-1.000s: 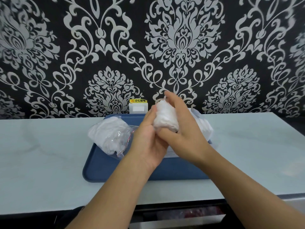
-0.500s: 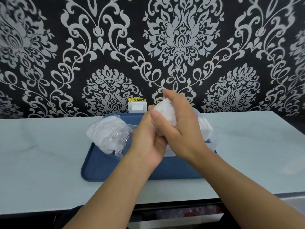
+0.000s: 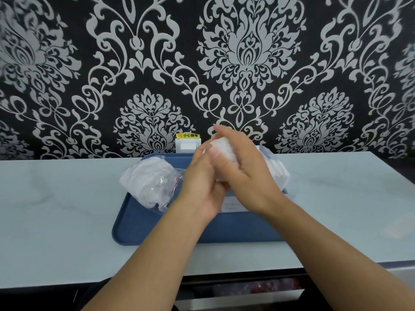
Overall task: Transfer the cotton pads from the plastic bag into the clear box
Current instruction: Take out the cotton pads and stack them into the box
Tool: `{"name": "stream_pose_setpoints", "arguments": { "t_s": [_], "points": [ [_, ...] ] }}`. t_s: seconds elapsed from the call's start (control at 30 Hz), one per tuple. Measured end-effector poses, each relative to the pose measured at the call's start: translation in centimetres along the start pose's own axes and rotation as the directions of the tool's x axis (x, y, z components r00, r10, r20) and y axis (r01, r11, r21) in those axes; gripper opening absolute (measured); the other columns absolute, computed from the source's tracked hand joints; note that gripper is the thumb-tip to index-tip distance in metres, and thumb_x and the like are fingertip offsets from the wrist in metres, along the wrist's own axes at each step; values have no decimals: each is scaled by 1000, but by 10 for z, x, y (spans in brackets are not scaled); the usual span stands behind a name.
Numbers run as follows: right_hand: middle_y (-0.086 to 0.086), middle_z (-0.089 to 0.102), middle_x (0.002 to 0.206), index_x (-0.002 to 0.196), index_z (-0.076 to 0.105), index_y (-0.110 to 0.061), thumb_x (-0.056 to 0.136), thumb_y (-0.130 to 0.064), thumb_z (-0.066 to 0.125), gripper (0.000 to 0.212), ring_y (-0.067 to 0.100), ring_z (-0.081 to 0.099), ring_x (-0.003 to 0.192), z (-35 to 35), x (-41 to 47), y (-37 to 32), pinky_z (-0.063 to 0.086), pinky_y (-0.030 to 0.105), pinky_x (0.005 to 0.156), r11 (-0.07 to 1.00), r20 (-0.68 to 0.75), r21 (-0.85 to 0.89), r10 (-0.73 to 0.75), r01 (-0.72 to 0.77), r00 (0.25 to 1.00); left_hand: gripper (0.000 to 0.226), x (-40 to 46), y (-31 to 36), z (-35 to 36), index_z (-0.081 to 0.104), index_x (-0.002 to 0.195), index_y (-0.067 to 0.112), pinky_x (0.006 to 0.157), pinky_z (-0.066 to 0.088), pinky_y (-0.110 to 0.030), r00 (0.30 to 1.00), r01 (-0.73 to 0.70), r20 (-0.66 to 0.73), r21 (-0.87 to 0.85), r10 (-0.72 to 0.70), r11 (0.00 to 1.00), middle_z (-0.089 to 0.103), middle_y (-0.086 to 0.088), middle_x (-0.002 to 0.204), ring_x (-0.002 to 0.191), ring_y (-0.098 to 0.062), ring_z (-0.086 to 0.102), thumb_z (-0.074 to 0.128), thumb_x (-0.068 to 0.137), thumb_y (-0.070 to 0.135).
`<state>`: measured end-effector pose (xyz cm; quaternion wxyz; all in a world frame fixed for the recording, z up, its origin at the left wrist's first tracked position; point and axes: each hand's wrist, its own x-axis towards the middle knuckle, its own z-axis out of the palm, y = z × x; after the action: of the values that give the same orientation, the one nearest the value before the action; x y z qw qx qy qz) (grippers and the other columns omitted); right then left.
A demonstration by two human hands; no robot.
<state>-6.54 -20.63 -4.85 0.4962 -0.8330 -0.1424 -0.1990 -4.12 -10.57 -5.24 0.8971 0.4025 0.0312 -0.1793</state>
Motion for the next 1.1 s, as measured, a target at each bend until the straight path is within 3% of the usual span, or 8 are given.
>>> {"name": "stream_pose_setpoints", "arguments": {
  "t_s": [0.13,0.27,0.37,0.53,0.7,0.77,0.9,1.1],
  "points": [
    [-14,41,148,155,28,-30,80,-46,78,91,-3,38,135,-17,3,8,26,5,108,993,246,-112,51,-23,968,51,0,13,-6,63,129,5,84,61,-40,982,189,-22,-17,-189,982,74,-17,117,105,-29,73,43,104,45],
    [-3,63,125,139,51,-26,92,-27,70,51,17,63,111,-20,13,14,53,37,97,987,32,58,150,-152,988,62,-7,16,2,67,129,14,98,55,-50,987,119,74,245,-141,962,72,-15,123,111,-29,69,47,95,62],
    [7,70,112,120,61,-21,98,-22,61,22,24,69,105,-20,18,14,58,38,90,891,12,301,354,-341,935,41,2,4,7,56,134,26,99,56,-47,997,-72,19,488,71,870,70,-9,126,109,-20,70,57,98,46],
    [7,73,114,122,63,-15,106,-43,39,40,19,70,101,-22,22,10,57,34,84,693,195,444,543,-567,817,37,16,-3,6,42,138,34,105,50,-46,979,-158,-29,513,200,844,60,-6,134,117,-25,63,51,104,21],
    [6,70,94,120,64,-10,103,-38,45,38,15,65,80,-30,24,8,52,29,73,680,241,455,527,-574,815,45,13,-1,4,30,146,37,79,45,-16,959,-259,118,731,256,631,53,-3,138,111,-13,58,45,106,23],
    [10,73,102,126,62,-12,102,-45,47,43,18,69,89,-27,25,10,52,36,84,656,247,489,528,-575,813,51,9,-1,8,27,147,40,84,48,-15,965,-244,117,722,233,648,54,-3,139,113,-13,59,49,104,28],
    [9,71,109,129,56,-15,102,-43,46,40,16,68,85,-20,23,14,51,29,72,638,234,523,530,-565,815,64,8,-1,12,34,143,44,105,50,-48,983,-176,53,515,174,839,60,-9,133,118,-27,63,55,87,19],
    [12,70,112,127,60,-11,105,-35,48,34,19,66,95,-29,27,23,54,39,85,803,226,328,445,-498,867,60,15,6,9,36,146,33,89,56,-42,988,-156,45,390,150,908,59,-13,124,106,-26,62,37,98,-3]
  ]
}}
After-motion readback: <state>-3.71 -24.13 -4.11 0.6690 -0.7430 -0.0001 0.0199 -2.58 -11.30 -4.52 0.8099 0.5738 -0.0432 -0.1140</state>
